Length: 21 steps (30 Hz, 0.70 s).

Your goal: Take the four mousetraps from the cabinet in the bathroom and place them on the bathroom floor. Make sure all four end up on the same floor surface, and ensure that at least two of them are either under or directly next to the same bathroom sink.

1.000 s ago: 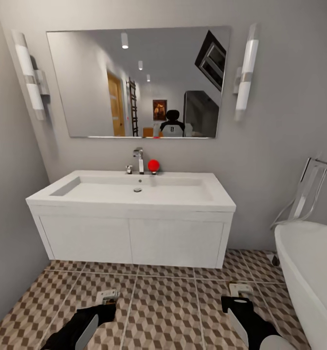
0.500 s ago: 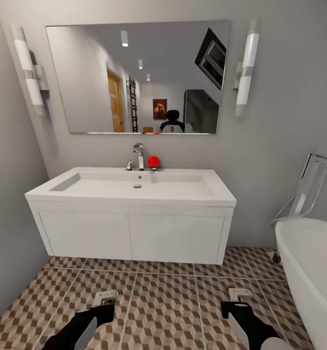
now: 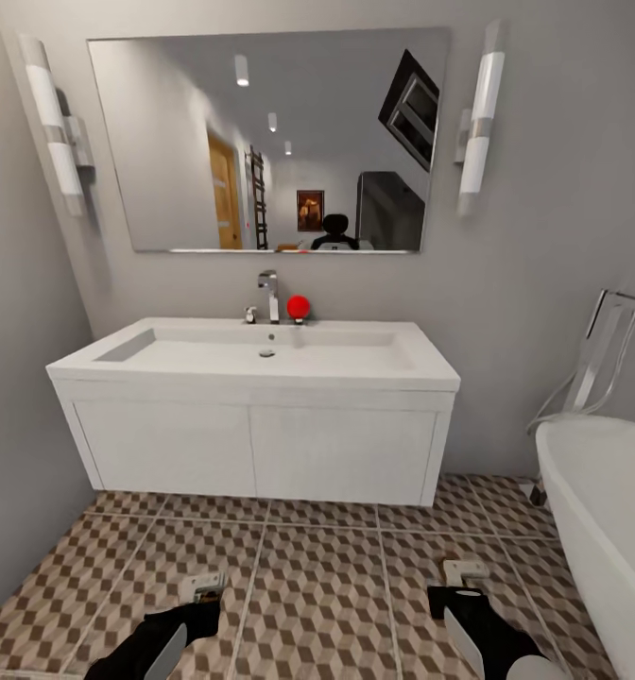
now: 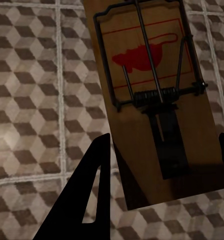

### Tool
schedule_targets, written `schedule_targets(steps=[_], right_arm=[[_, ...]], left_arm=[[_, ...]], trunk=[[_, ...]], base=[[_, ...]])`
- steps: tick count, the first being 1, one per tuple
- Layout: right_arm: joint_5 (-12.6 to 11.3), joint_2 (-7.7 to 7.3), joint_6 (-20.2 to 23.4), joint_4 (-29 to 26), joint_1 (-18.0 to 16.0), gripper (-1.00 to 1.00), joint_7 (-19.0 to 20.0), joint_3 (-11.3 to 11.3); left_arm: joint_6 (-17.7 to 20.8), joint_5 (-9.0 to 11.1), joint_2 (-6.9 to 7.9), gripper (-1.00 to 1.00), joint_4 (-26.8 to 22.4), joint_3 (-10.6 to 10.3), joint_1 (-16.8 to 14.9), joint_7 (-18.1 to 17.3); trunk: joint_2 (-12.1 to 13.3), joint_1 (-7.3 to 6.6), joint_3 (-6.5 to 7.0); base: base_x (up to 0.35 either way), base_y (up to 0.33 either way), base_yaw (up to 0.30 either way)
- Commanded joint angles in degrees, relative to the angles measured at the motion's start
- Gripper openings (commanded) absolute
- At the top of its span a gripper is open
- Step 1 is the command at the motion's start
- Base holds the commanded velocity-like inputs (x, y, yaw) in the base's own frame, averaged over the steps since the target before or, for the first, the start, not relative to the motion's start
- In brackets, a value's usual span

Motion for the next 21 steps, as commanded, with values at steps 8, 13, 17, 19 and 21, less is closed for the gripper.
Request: schedule_targets(steps=[8,13,17,19,21], right_arm=[[-0.26,-0.06,0.29,-0.11,-0.02,-1.00,-0.07,0.57],[0.04,-0.12,0.37,-0.13,-0.02,-1.00,0.58,0.85],[0.09,-0.33,0.45,-0.13,-0.02,-1.00,0.95,0.99],[0.14,-0.47,0.60,-0.25,-0.02,-1.00,1.31,0.97],[0.20,-0.62,0.80,-0.53,-0.02,-1.00,1.75,0.95]], left_arm=[[0.29,0.50,0.14,-1.00,-0.68,-0.42,-0.02,0.49],[0.85,0.29,-0.11,-1.00,-3.09,-0.39,-0.22,1.29],[2.11,0.34,-0.84,-1.00,-3.88,-0.43,-0.46,4.27],[3.56,0.27,-1.46,-1.00,-3.97,-0.45,-0.68,6.30],[4.98,0.17,-2.21,-1.00,-4.18,-0.48,-1.06,7.46]], trunk=[[-3.25,1.75,-1.50],[-5.26,2.85,-2.40],[-6.86,3.73,-3.12],[-7.66,4.17,-3.48],[-8.46,4.61,-3.84]], base=[[0.000,0.000,0.000],[0.000,0.000,0.000],[0.000,0.000,0.000],[0.000,0.000,0.000],[0.000,0.000,0.000]])
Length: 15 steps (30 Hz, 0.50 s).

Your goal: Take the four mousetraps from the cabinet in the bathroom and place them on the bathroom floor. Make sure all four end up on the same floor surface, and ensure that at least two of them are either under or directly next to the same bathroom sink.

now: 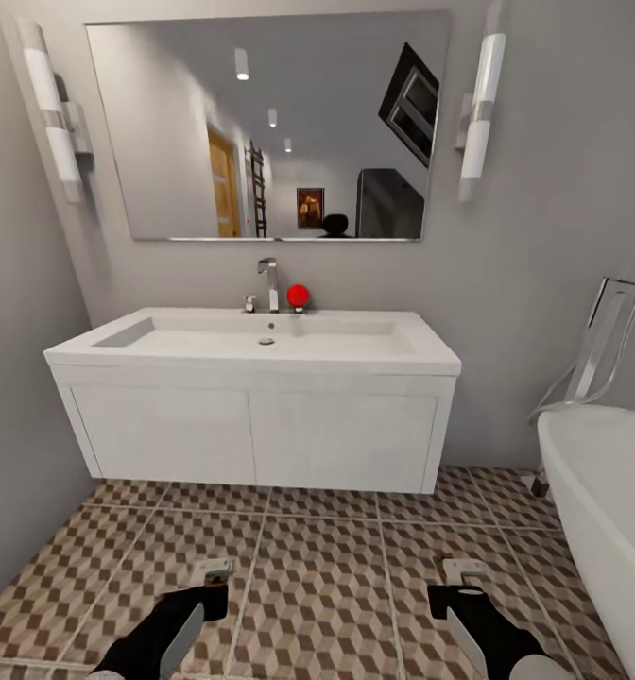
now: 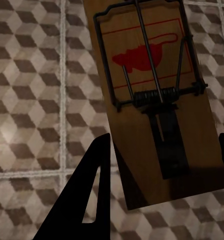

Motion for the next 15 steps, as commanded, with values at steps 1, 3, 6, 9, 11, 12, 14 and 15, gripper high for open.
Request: schedule_targets(steps=[1,3,6,9,11,12,14,15], right_arm=[[-0.68,-0.09,0.37,-0.23,-0.01,-1.00,-0.22,0.46],[-0.63,-0.17,0.55,-0.60,-0.01,-1.00,0.10,0.42],[-0.55,-0.20,1.22,-1.07,-0.01,-1.00,0.45,0.39],[-0.53,-0.26,2.03,-1.22,0.02,-1.00,0.81,0.43],[-0.55,-0.32,2.30,-1.25,0.04,-1.00,1.15,0.44],[-0.57,-0.38,2.45,-1.27,0.05,-1.00,1.66,0.48],[-0.58,-0.41,2.55,-1.25,0.06,-1.00,2.40,0.51],[-0.59,-0.42,2.60,-1.02,0.06,-1.00,3.26,0.52]], left_arm=[[0.57,0.54,-0.24,-1.00,-0.17,-0.39,-0.19,0.74],[1.22,0.49,-1.10,-1.00,-0.22,-0.42,-0.56,1.18],[1.49,0.41,-2.17,-1.00,-0.09,-0.53,-0.92,1.50],[1.51,0.04,-2.77,-1.00,-0.10,-0.68,-1.02,1.59],[1.57,-0.24,-2.94,-1.00,-0.03,-0.73,-1.05,1.61],[1.60,-0.47,-3.04,-1.00,0.11,-0.75,-1.07,1.62],[1.59,-0.60,-3.07,-1.00,0.28,-0.77,-1.08,1.63],[1.55,-0.67,-3.05,-1.00,0.44,-0.75,-1.08,1.64]], trunk=[[-0.44,0.22,-0.25],[-1.24,0.66,-0.60],[-2.45,1.31,-1.14],[-3.65,1.97,-1.68],[-4.45,2.41,-2.04],[-4.85,2.63,-2.22],[-5.66,3.07,-2.58],[-6.06,3.29,-2.76]], base=[[0.000,0.000,0.000],[0.000,0.000,0.000],[0.000,0.000,0.000],[0.000,0.000,0.000],[0.000,0.000,0.000],[0.000,0.000,0.000],[0.000,0.000,0.000],[0.000,0.000,0.000]])
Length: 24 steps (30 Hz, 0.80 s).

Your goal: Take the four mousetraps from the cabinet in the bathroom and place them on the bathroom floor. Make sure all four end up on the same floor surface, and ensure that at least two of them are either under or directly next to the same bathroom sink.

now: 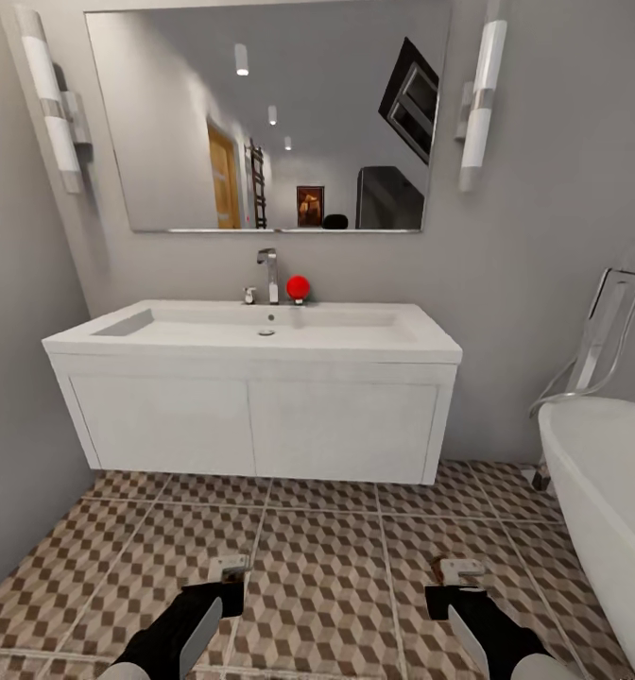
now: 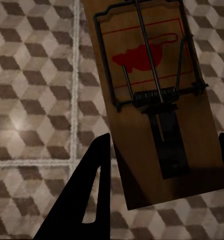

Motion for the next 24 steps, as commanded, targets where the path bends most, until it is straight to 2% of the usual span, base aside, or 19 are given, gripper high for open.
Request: schedule_targets(steps=[1,5,17,20,24], right_arm=[[-0.70,-0.05,0.30,-0.01,-0.02,-1.00,0.07,0.49],[-0.78,-0.03,-0.05,0.47,-0.01,-1.00,1.57,0.47],[-0.56,0.38,-2.50,0.64,-0.01,-1.00,1.96,0.54],[-0.51,0.40,-2.72,0.64,-0.01,-1.00,1.45,0.52],[-0.58,0.35,-2.84,0.61,-0.01,-1.00,1.27,0.47]], left_arm=[[0.19,0.57,0.07,-1.00,-0.05,-0.38,-0.03,0.52],[0.01,0.50,0.18,-1.00,0.12,-0.36,-0.04,0.53],[-0.65,0.31,0.22,-1.00,-0.26,-0.35,-0.04,0.53],[-4.03,0.30,0.29,-1.00,-0.66,-0.35,-0.04,0.53],[-5.65,0.26,0.17,-1.00,-0.88,-0.35,-0.04,0.53]], trunk=[[-0.44,0.21,-0.24],[-2.05,1.09,-0.96],[-6.86,3.73,-3.12],[-8.06,4.39,-3.65],[-9.67,5.27,-4.37]], base=[[0.000,0.000,0.000],[0.000,0.000,0.000],[0.000,0.000,0.000],[0.000,0.000,0.000],[0.000,0.000,0.000]])
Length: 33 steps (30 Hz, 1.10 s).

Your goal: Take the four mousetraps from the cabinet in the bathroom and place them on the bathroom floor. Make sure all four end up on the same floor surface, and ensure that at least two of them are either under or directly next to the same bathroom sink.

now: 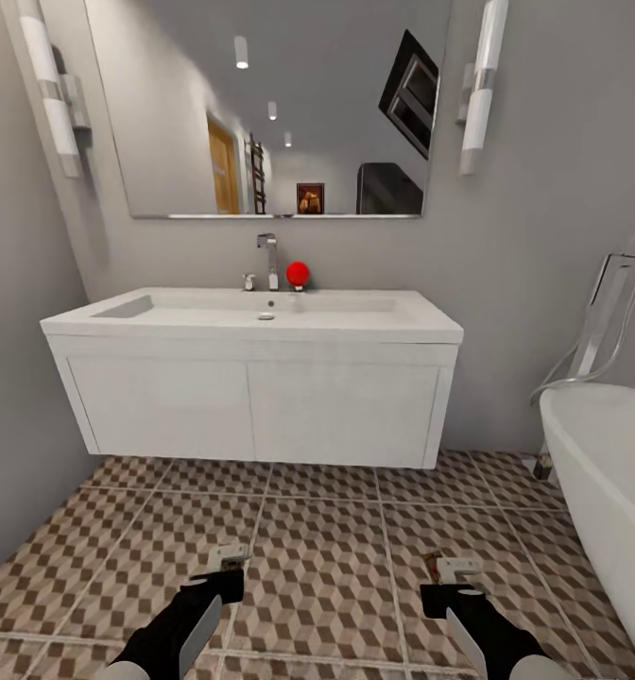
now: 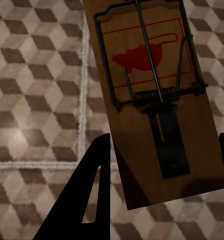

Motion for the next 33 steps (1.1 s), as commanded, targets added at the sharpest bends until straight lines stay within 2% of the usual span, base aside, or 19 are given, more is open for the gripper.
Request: schedule_targets(steps=[1,18,24,28,33], right_arm=[[-0.72,-0.06,0.24,-0.15,-0.01,-1.00,-0.42,0.47],[-0.82,0.35,-1.56,-0.22,-0.01,-1.00,-0.75,0.47],[-0.82,0.40,-4.67,-0.48,-0.01,-1.00,-0.73,0.55],[-0.86,0.43,-5.84,-0.52,-0.01,-1.00,-0.75,0.59],[-1.02,0.41,-6.29,-0.34,-0.01,-1.00,-0.75,0.49]], left_arm=[[-0.07,0.59,-0.02,-1.00,-0.18,-0.40,-0.02,0.53],[-0.57,0.61,-0.20,-1.00,-0.33,-0.57,-0.02,0.48],[-0.57,0.58,-0.24,-1.00,-0.46,-0.64,-0.02,0.52],[-0.57,-0.57,-0.26,-1.00,-0.52,-0.62,-0.02,0.53],[-0.68,-3.42,-0.47,-1.00,-0.57,-0.59,-0.02,0.53]], trunk=[[-0.44,0.21,-0.24],[-1.06,0.84,-3.97],[-1.14,1.00,-5.30],[-1.19,1.10,-6.18],[-1.26,1.23,-7.29]], base=[[0.000,0.000,0.000],[0.000,0.000,0.000],[0.000,0.000,0.000],[0.000,0.000,0.000],[0.000,0.000,0.000]])
